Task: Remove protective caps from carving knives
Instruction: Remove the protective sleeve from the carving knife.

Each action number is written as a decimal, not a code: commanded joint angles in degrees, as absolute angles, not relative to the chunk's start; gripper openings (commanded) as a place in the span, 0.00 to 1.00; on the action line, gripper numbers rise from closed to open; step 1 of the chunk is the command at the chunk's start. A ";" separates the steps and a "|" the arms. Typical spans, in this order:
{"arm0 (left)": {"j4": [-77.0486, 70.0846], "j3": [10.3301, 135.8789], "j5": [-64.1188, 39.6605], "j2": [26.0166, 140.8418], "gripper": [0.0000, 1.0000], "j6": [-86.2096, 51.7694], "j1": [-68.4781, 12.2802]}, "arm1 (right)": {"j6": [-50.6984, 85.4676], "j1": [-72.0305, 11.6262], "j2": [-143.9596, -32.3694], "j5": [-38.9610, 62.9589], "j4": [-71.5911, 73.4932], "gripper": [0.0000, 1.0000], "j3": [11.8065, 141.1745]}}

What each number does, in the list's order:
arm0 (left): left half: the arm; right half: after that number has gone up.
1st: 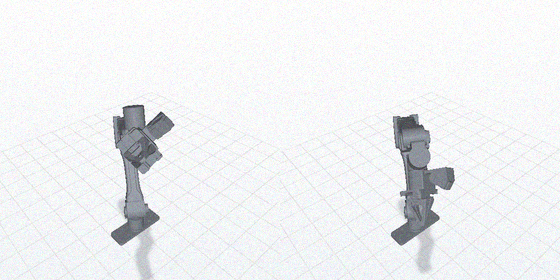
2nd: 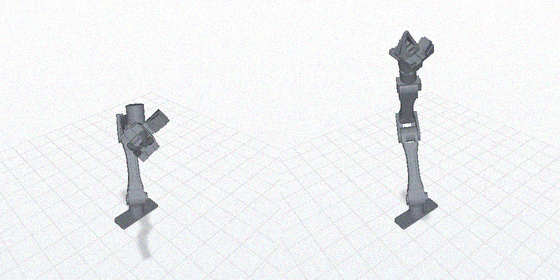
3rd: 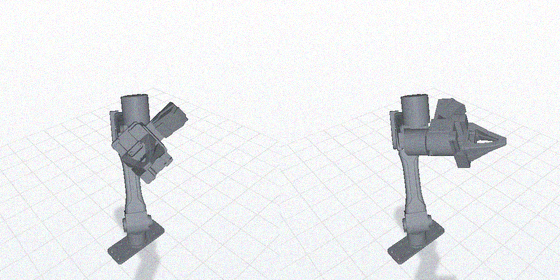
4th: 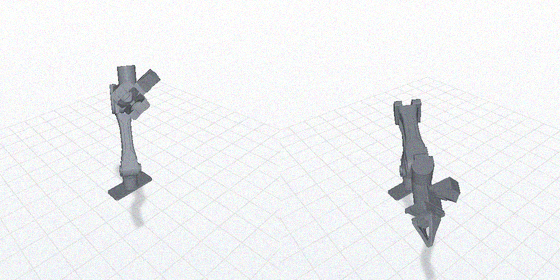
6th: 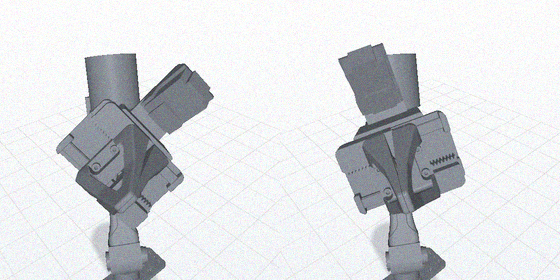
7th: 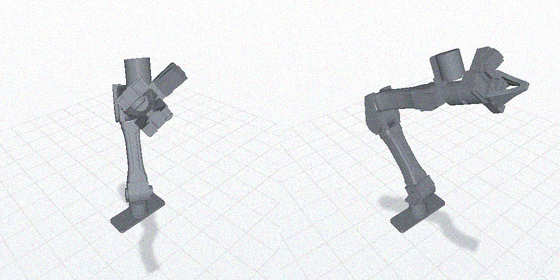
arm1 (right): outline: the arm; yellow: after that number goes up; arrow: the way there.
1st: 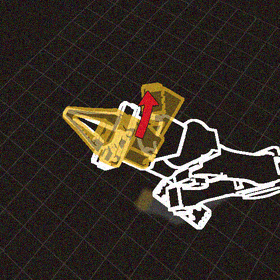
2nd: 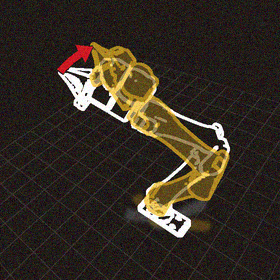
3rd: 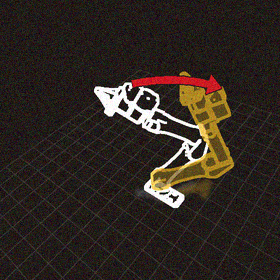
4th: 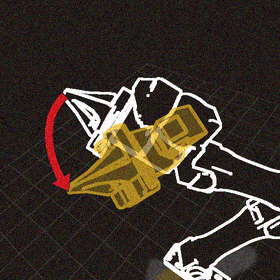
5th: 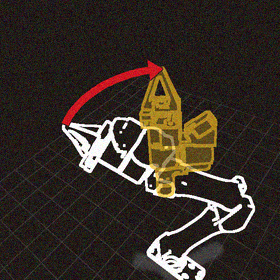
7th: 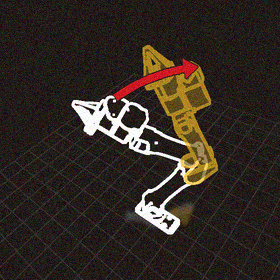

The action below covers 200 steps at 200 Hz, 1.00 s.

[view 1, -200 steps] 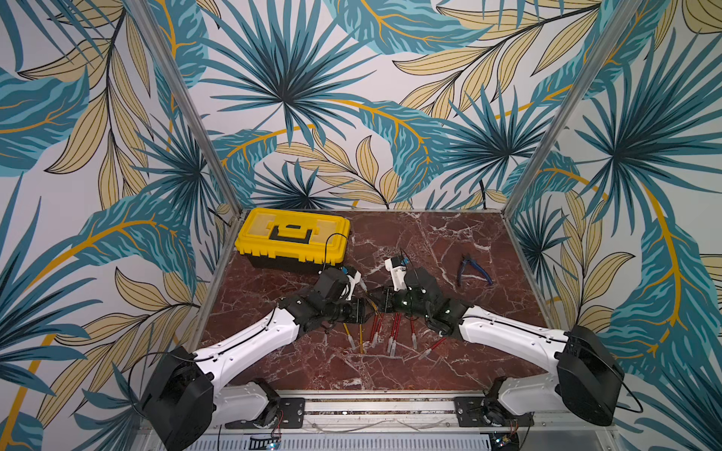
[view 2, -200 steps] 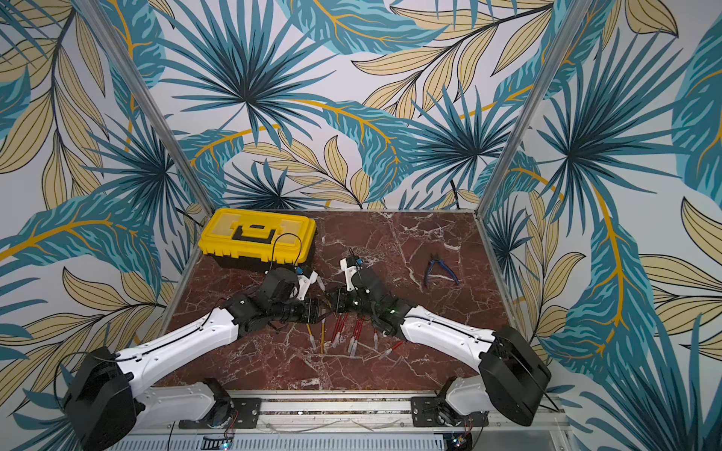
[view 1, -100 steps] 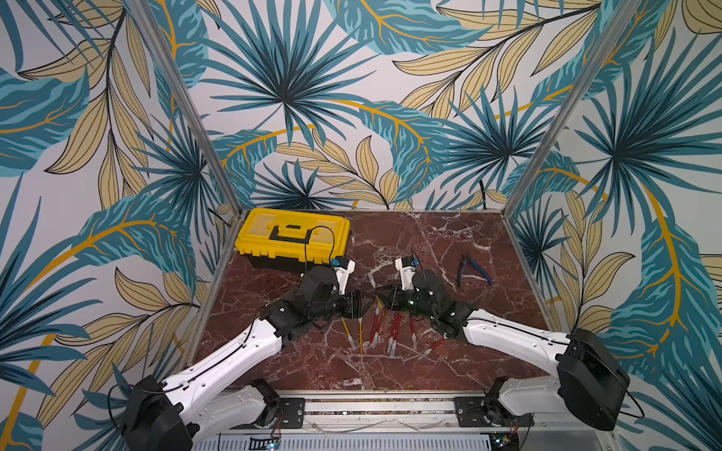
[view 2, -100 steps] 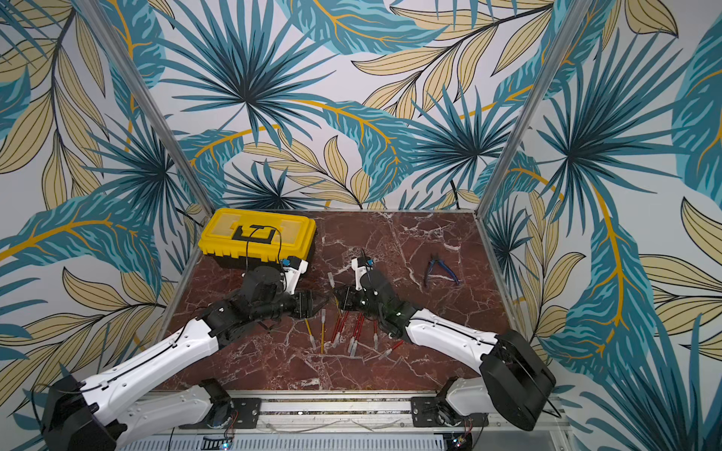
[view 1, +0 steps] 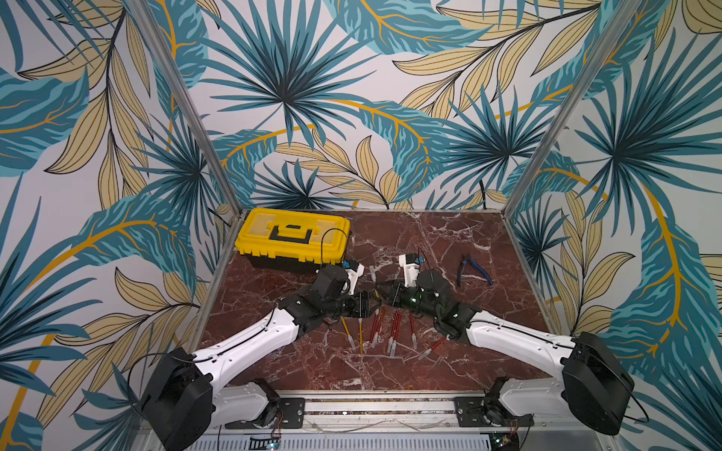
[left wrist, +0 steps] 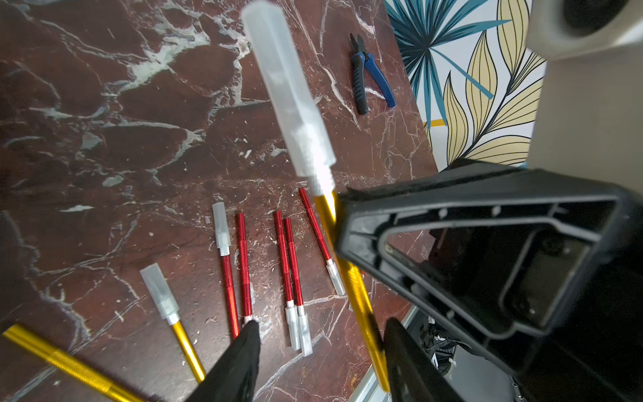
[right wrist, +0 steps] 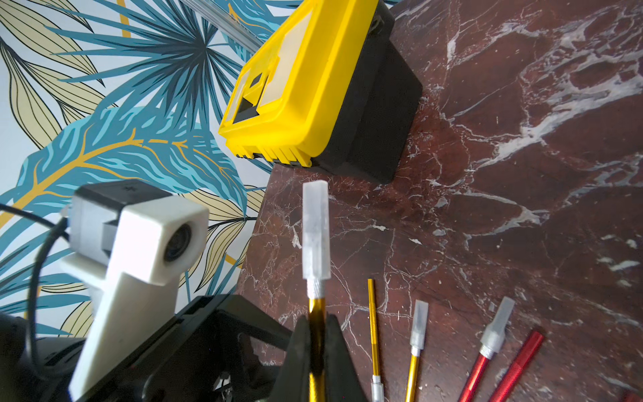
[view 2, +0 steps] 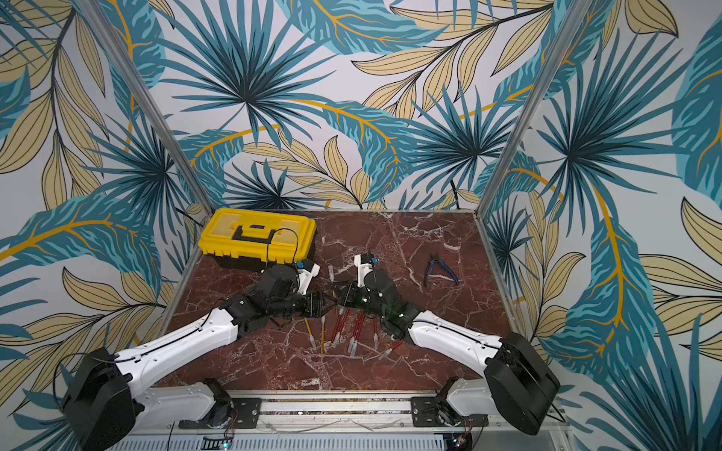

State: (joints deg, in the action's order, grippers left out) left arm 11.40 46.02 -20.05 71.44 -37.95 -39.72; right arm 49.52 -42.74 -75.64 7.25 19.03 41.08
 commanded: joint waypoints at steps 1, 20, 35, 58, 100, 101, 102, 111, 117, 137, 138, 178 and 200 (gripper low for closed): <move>9.67 48.25 -20.08 72.80 0.56 -37.69 -39.98 | 50.88 -42.73 -74.73 8.69 20.87 0.00 39.85; 9.67 48.84 -18.75 73.43 0.54 -37.60 -39.95 | 50.82 -42.73 -74.82 9.31 20.84 0.00 39.73; 9.67 49.04 -17.83 73.82 0.47 -37.53 -39.95 | 50.94 -42.79 -74.52 9.50 20.84 0.00 39.55; 9.75 49.13 -16.83 74.09 0.32 -37.53 -39.90 | 50.88 -42.75 -73.94 9.59 20.19 0.00 39.50; 10.25 49.50 -15.52 73.39 0.19 -37.53 -39.89 | 50.83 -42.81 -73.95 9.40 19.40 0.00 39.13; 10.27 49.54 -15.54 73.39 0.19 -37.53 -39.90 | 50.86 -42.81 -73.98 9.40 19.46 0.00 39.08; 10.32 49.55 -15.55 73.39 0.18 -37.53 -39.86 | 50.87 -42.81 -73.99 9.40 19.48 0.00 39.01; 10.53 49.76 -15.38 73.30 0.13 -37.45 -39.82 | 50.95 -42.91 -74.30 9.40 19.98 0.00 38.76; 10.72 49.96 -15.30 73.30 0.10 -37.44 -39.90 | 51.09 -42.90 -74.51 9.38 20.33 0.02 38.55; 11.46 50.21 -15.03 73.21 0.03 -37.35 -39.86 | 50.92 -42.91 -74.96 8.85 20.81 0.22 38.14; 11.53 50.24 -15.03 73.21 0.03 -37.35 -39.88 | 50.86 -42.90 -74.97 8.78 20.78 0.24 38.14; 12.57 49.85 -15.11 72.63 0.01 -37.09 -39.90 | 44.55 -42.72 -73.45 3.08 12.07 0.64 41.85; 12.56 49.16 -15.16 71.94 0.01 -36.83 -39.86 | 39.83 -42.46 -72.49 -0.62 6.48 0.67 45.35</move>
State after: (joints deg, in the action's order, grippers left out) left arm 12.05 47.20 -15.59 73.82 -37.85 -39.92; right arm 46.19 -42.74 -74.67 4.78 13.52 41.45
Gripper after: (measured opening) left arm 0.095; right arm 0.659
